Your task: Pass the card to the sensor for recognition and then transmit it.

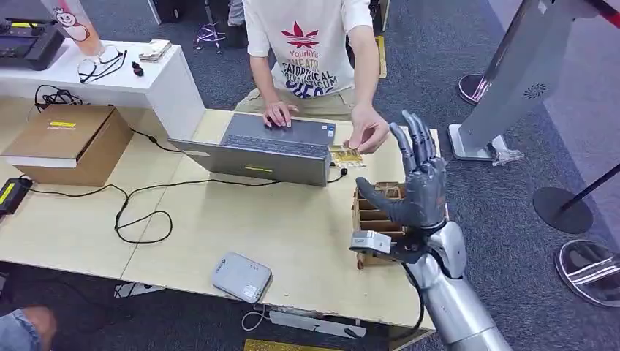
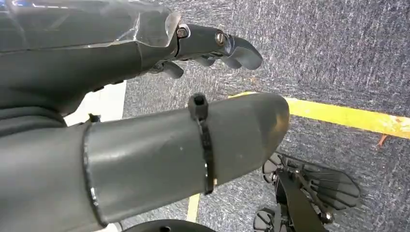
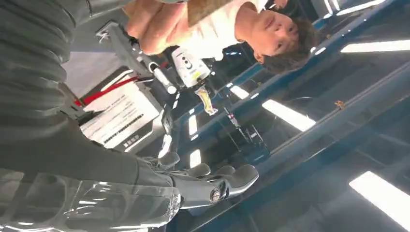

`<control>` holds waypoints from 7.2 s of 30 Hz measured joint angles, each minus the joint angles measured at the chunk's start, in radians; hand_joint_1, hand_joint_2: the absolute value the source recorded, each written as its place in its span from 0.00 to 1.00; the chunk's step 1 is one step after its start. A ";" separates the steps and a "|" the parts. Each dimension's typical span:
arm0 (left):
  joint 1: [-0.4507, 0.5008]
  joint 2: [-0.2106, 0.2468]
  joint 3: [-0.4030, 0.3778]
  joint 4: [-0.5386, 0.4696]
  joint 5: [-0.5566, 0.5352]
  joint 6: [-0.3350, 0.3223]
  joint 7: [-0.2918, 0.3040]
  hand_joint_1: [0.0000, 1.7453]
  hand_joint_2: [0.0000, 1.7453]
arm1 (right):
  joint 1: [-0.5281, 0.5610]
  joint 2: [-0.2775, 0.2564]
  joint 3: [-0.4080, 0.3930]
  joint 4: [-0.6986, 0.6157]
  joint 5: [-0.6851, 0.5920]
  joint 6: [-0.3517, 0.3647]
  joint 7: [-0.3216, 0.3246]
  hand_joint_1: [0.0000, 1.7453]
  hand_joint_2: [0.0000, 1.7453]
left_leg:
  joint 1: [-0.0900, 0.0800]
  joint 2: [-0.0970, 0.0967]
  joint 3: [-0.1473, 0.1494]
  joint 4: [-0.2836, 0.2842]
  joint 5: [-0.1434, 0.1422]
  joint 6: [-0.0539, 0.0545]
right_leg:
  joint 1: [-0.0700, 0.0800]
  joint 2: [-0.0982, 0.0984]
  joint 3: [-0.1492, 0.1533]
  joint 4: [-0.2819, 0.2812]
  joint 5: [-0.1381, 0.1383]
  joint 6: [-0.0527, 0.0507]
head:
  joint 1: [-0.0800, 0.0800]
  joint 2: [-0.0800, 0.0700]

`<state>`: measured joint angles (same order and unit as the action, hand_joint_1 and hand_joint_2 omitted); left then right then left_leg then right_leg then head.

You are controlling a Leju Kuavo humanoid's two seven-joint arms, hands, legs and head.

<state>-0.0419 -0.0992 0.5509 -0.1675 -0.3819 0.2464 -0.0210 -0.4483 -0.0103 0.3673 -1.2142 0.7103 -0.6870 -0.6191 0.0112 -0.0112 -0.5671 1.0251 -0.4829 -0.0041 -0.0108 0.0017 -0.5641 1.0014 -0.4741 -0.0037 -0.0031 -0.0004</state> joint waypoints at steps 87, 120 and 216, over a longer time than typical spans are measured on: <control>-0.008 0.005 -0.002 0.000 -0.002 0.010 0.023 0.00 0.00 | 0.122 -0.137 0.348 -0.053 -1.037 1.119 0.196 1.00 1.00 | 0.000 0.000 0.000 0.000 0.000 0.000 | 0.000 0.000 -0.001 0.000 0.000 0.000 | 0.000 0.000; -0.033 -0.003 -0.002 0.000 -0.050 0.002 0.062 0.00 0.00 | -0.054 0.146 0.696 0.414 -0.957 0.919 0.197 1.00 1.00 | 0.001 0.000 0.000 0.000 0.001 -0.002 | 0.001 0.001 -0.001 0.000 0.001 -0.001 | 0.000 0.000; -0.068 -0.040 -0.069 0.000 -0.084 0.026 0.111 0.00 0.00 | -0.154 0.288 0.533 0.843 -0.857 0.691 0.397 1.00 1.00 | 0.001 0.002 0.002 0.000 0.001 -0.002 | 0.001 0.002 0.000 0.001 0.002 -0.003 | 0.000 0.000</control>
<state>-0.1096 -0.1389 0.4814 -0.1675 -0.4658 0.2720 0.0900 -0.6020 0.2773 0.9002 -0.3712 -0.1465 0.0035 -0.2221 0.0125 -0.0087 -0.5652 1.0250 -0.4816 -0.0061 -0.0095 0.0039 -0.5645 1.0019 -0.4724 -0.0064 -0.0031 -0.0004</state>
